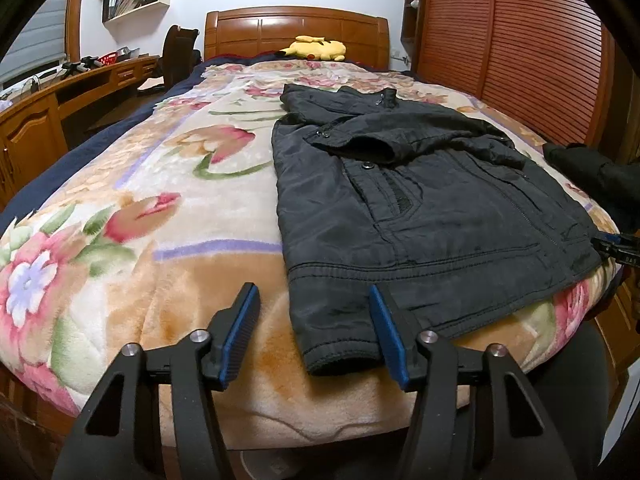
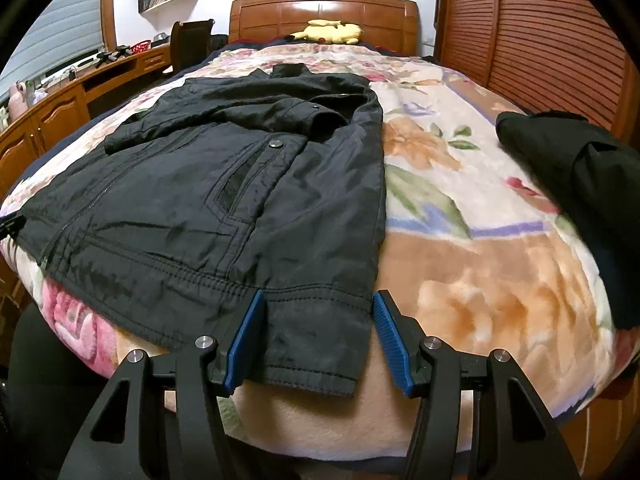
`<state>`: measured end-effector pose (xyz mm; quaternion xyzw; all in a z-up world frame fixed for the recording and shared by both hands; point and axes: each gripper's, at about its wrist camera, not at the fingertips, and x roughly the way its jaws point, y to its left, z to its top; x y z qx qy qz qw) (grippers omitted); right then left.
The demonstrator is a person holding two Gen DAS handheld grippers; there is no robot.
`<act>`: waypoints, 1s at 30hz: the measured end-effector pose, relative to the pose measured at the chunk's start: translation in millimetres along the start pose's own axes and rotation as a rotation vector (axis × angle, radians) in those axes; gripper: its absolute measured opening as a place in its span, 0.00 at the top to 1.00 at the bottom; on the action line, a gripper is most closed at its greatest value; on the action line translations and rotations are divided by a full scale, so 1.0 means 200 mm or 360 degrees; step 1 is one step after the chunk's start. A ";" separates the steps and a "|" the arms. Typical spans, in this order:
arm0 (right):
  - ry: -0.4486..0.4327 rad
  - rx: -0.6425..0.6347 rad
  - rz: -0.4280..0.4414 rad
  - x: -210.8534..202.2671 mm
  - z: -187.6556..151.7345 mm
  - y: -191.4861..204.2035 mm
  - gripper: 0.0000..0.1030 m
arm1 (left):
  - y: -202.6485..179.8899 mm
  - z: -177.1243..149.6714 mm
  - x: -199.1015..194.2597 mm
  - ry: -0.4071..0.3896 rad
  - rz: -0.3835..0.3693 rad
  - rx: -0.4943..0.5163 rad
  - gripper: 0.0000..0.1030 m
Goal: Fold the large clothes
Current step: 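Grasp the jacket hem with both tools side by side, then lift the hem with both tools and carry it toward the collar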
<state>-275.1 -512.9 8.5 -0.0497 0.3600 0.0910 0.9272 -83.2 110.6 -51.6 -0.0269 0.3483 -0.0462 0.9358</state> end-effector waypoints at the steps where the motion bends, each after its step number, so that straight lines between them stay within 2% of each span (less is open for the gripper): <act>1: -0.0004 0.0004 0.0000 0.00 0.00 0.00 0.44 | 0.00 0.00 0.00 -0.0001 -0.0016 -0.0004 0.54; 2: -0.0004 0.0010 0.0003 -0.01 -0.01 0.00 0.44 | 0.00 0.00 0.00 0.0000 -0.0038 -0.0007 0.58; 7: -0.0005 -0.0009 0.0023 -0.01 -0.03 0.01 0.48 | 0.00 -0.01 -0.01 -0.0013 -0.0034 -0.0005 0.68; 14: -0.0011 -0.0002 0.0034 -0.01 -0.04 0.02 0.52 | -0.01 -0.01 -0.04 -0.0038 -0.0045 -0.0006 0.89; 18: 0.0007 -0.0012 0.0060 -0.01 -0.03 0.03 0.61 | -0.04 0.02 -0.10 -0.0096 -0.0041 0.0022 0.93; 20: 0.0006 -0.0034 0.0068 -0.02 -0.02 0.04 0.72 | -0.05 0.04 -0.16 -0.0149 -0.0046 0.0032 0.93; 23: -0.0017 -0.0016 0.0107 -0.05 0.00 0.04 0.83 | -0.07 0.08 -0.25 -0.0236 -0.0045 0.0046 0.94; 27: -0.0129 -0.0003 0.0116 -0.14 0.04 0.03 0.87 | -0.10 0.14 -0.37 -0.0335 -0.0049 0.0070 0.94; 30: -0.0284 0.0090 0.0171 -0.27 0.06 0.00 0.89 | -0.11 0.19 -0.46 -0.0401 -0.0075 0.0078 0.94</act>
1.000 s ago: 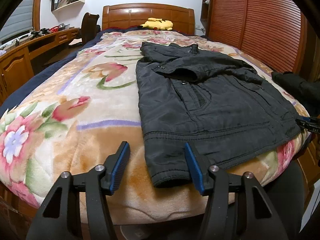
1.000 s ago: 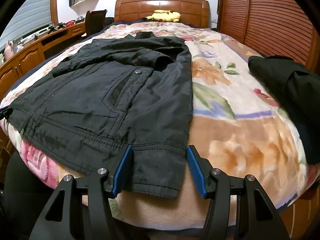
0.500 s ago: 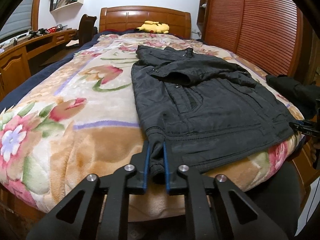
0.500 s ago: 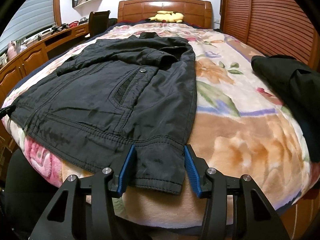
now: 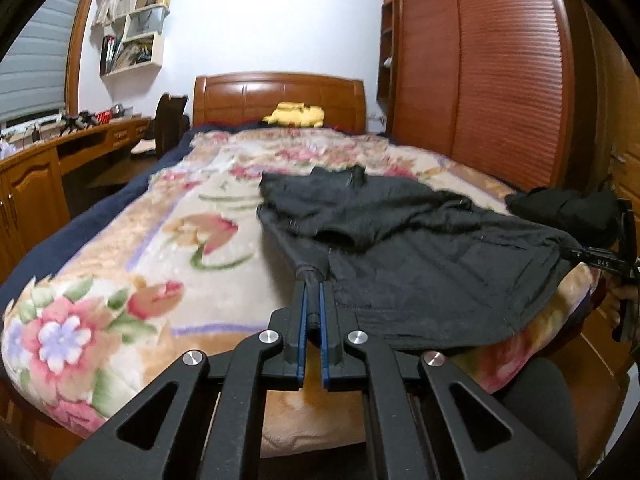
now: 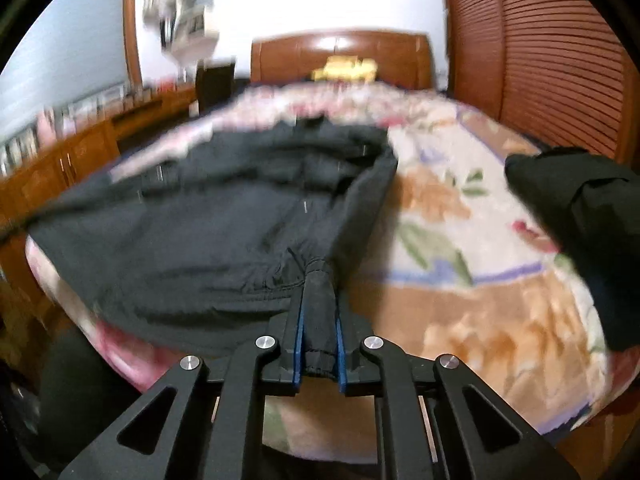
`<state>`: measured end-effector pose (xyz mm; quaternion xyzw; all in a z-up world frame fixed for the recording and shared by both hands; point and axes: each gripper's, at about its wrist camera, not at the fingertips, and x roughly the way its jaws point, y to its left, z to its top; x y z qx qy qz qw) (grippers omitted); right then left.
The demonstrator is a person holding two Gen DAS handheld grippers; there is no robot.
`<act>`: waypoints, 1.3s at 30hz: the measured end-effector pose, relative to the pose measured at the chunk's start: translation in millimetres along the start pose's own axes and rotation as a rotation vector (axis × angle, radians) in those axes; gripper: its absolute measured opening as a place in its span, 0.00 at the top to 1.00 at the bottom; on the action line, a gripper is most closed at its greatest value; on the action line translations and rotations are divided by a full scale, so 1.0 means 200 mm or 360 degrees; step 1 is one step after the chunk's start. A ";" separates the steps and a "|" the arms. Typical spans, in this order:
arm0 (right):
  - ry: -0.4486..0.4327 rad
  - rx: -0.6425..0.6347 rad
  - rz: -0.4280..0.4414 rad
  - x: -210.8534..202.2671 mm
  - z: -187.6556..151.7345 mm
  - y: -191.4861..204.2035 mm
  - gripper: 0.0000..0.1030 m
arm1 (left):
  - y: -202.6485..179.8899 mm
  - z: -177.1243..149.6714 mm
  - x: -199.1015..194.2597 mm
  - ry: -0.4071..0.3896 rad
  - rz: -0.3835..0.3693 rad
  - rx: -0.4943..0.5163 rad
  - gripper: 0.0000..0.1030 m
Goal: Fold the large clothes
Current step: 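Lift the hem with both tools and carry it toward the collar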
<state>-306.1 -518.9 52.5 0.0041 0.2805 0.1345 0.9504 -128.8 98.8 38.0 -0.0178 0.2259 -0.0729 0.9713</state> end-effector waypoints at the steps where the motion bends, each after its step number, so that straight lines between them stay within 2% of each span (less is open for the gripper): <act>1: -0.0039 0.0036 0.0028 -0.04 0.01 -0.01 0.89 | 0.00 0.02 -0.02 -0.0021 -0.0002 0.0005 0.94; 8: -0.0181 -0.0016 0.0068 -0.26 0.06 0.02 0.90 | -0.02 0.22 -0.21 -0.0196 -0.0012 0.0073 0.95; 21: -0.0398 -0.0157 0.0087 -0.65 0.15 0.06 0.90 | -0.05 0.46 -0.46 -0.0399 0.0028 0.0156 0.95; 31: -0.0529 -0.0232 0.0097 -0.72 0.18 0.05 0.91 | -0.06 0.59 -0.65 -0.0545 0.0055 0.0189 0.95; 35: -0.0601 -0.0250 0.0112 -0.78 0.17 0.04 0.91 | -0.06 0.64 -0.75 -0.0615 0.0030 0.0180 0.95; 39: -0.0661 -0.0265 0.0128 -0.82 0.15 0.02 0.91 | -0.07 0.64 -0.81 -0.0659 0.0034 0.0204 0.95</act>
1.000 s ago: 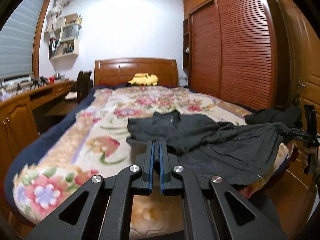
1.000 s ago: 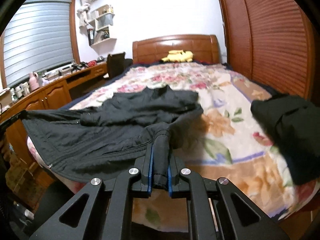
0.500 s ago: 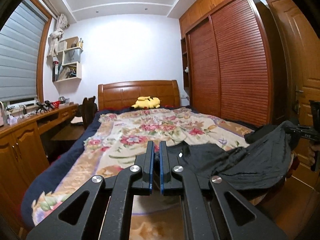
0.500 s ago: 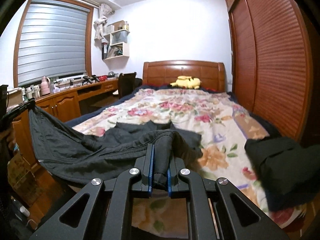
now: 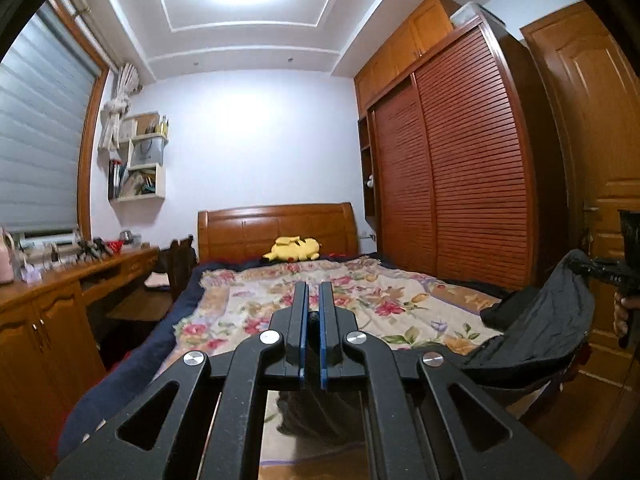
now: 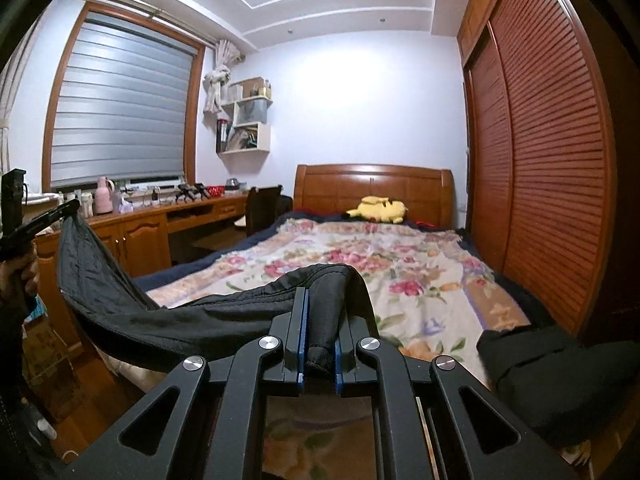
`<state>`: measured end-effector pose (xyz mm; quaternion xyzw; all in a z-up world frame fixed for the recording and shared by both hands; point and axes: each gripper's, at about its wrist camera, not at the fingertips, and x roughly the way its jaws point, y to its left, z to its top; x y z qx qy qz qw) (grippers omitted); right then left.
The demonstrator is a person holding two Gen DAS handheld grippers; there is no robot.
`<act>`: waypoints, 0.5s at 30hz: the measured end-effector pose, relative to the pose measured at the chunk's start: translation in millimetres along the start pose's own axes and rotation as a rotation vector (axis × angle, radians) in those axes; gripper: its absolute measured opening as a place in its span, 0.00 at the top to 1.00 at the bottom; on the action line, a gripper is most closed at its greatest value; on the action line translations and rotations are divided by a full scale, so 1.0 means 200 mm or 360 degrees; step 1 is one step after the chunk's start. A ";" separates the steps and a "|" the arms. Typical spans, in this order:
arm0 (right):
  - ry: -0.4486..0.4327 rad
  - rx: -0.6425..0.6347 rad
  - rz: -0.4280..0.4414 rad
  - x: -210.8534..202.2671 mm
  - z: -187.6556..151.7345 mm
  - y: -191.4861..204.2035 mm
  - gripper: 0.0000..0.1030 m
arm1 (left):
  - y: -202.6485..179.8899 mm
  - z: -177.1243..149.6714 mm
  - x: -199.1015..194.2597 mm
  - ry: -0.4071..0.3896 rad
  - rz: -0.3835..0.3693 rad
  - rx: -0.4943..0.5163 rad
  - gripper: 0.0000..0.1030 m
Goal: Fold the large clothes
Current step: 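Lift the hem with both tools and carry it toward the collar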
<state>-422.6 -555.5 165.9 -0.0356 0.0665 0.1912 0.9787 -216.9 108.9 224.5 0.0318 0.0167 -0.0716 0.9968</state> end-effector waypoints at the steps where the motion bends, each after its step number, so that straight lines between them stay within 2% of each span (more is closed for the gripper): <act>1: -0.0010 -0.0006 0.0007 -0.01 -0.01 0.00 0.91 | -0.01 0.00 0.00 -0.0003 0.0007 0.0015 0.95; 5: 0.0003 -0.0032 0.0012 0.06 -0.05 0.00 0.91 | 0.01 -0.04 0.10 0.0049 0.0022 0.0005 0.95; 9: 0.0070 -0.0025 -0.0004 0.24 -0.07 -0.03 0.91 | 0.05 -0.12 0.31 0.0166 0.0096 0.0019 0.95; 15: 0.0311 -0.0020 -0.0083 0.79 -0.14 -0.11 0.91 | 0.17 -0.34 0.74 0.0441 0.0205 -0.0070 0.95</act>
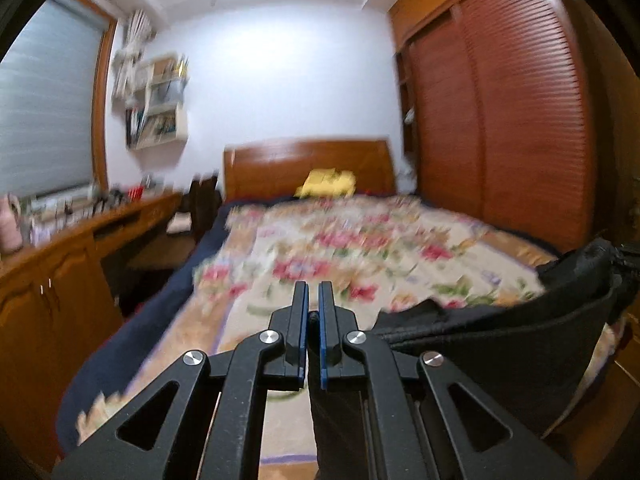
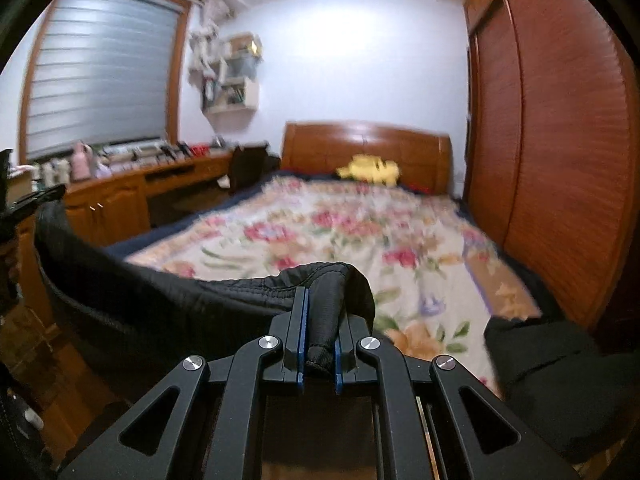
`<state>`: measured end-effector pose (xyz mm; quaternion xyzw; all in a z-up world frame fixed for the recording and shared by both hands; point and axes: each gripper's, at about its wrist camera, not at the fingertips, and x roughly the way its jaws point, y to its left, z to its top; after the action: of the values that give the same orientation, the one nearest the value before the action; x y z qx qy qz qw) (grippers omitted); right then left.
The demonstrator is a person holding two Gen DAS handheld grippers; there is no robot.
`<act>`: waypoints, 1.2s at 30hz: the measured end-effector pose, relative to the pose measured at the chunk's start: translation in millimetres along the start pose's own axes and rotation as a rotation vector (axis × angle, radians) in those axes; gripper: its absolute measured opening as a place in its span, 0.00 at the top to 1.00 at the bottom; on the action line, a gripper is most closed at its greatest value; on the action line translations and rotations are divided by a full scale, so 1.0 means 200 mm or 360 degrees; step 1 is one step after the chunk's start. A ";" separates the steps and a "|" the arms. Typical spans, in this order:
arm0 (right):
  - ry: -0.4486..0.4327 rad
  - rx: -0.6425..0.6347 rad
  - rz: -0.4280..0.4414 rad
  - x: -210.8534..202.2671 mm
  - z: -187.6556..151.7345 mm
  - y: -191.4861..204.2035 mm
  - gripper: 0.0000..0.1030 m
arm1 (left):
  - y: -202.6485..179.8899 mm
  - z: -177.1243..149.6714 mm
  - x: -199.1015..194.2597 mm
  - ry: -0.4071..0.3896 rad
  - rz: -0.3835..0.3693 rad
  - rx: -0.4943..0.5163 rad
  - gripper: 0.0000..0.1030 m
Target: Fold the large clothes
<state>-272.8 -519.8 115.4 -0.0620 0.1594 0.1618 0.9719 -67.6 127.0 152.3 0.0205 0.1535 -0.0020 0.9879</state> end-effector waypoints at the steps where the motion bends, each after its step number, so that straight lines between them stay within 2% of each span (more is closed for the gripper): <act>1: 0.0062 -0.0007 -0.0018 0.12 -0.02 0.00 0.91 | 0.01 -0.04 0.08 0.0057 -0.0006 -0.0016 0.95; 5: 0.0293 0.0015 -0.0060 0.52 -0.18 -0.02 0.90 | -0.02 -0.21 0.27 0.0191 0.0014 0.0011 0.95; 9: 0.0453 0.0038 -0.0035 0.79 -0.37 -0.02 0.90 | -0.09 -0.35 0.46 0.0338 0.0058 0.0095 0.95; 13: 0.0542 0.0054 -0.0094 1.00 -0.40 -0.06 0.89 | -0.07 -0.37 0.58 0.0391 0.0073 0.0059 0.95; 23: 0.0502 -0.0012 -0.0129 1.30 -0.17 -0.11 0.89 | -0.05 -0.25 0.93 0.0441 0.0101 -0.0043 0.94; 30: 0.0419 0.0045 -0.0198 1.46 -0.05 -0.18 0.89 | -0.11 -0.09 1.12 0.0402 0.0117 0.0002 0.94; 36: 0.0410 0.0105 -0.0293 1.67 0.00 -0.27 0.89 | -0.15 0.04 1.27 0.0376 0.0126 0.0063 0.94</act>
<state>44.1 -471.8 8.8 -0.0646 0.2816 0.0573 0.9556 176.9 96.5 82.4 0.0460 0.2678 0.0364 0.9617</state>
